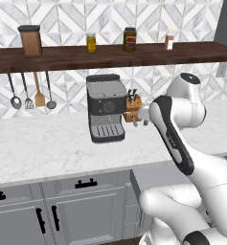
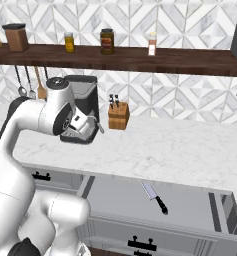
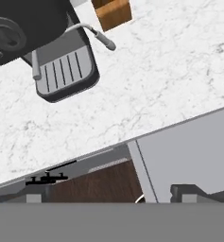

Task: Pick up the knife from the drawer and place it on the cutting board. Then place the meat from the plate to the cutting board.

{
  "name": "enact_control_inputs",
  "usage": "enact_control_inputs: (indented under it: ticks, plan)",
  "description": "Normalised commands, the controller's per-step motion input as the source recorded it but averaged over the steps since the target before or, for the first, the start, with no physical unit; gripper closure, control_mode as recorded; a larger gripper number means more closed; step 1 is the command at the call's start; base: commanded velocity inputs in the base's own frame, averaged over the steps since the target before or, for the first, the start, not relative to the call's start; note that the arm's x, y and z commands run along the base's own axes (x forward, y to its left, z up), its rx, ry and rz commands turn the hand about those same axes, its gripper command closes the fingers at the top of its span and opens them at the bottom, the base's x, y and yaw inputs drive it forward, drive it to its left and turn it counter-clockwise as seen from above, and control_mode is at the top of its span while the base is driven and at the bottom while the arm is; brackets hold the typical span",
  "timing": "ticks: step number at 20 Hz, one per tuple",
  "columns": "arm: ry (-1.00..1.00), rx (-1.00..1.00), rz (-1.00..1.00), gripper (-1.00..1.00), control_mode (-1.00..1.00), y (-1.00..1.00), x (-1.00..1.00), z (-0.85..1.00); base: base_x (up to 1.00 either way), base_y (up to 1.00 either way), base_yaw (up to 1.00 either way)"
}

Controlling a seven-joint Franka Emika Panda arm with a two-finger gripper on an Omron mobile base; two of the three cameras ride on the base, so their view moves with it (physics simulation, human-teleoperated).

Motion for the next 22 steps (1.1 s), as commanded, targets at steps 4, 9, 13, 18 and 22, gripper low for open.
enact_control_inputs:
  ticks: [4, 9, 13, 18, 22]
  plan:
    - [0.04, 0.02, -0.04, -1.00, -1.00, -0.34, 0.00, -0.01, 0.00, 0.00, 0.00]
    - [0.00, 0.00, 0.00, -1.00, -1.00, 0.00, 0.00, 0.00, 0.00, 0.00, 0.00]
    - [0.04, 0.00, 0.00, -1.00, 1.00, 0.17, -0.06, -0.11, -0.10, 0.13, -0.03]
    - [0.00, 0.00, 0.00, -1.00, 1.00, 0.00, 0.00, 0.00, -0.43, 0.86, -0.46]
    - [0.00, 0.00, 0.00, -1.00, 1.00, 0.00, 0.00, 0.00, -0.34, 0.63, -0.78]
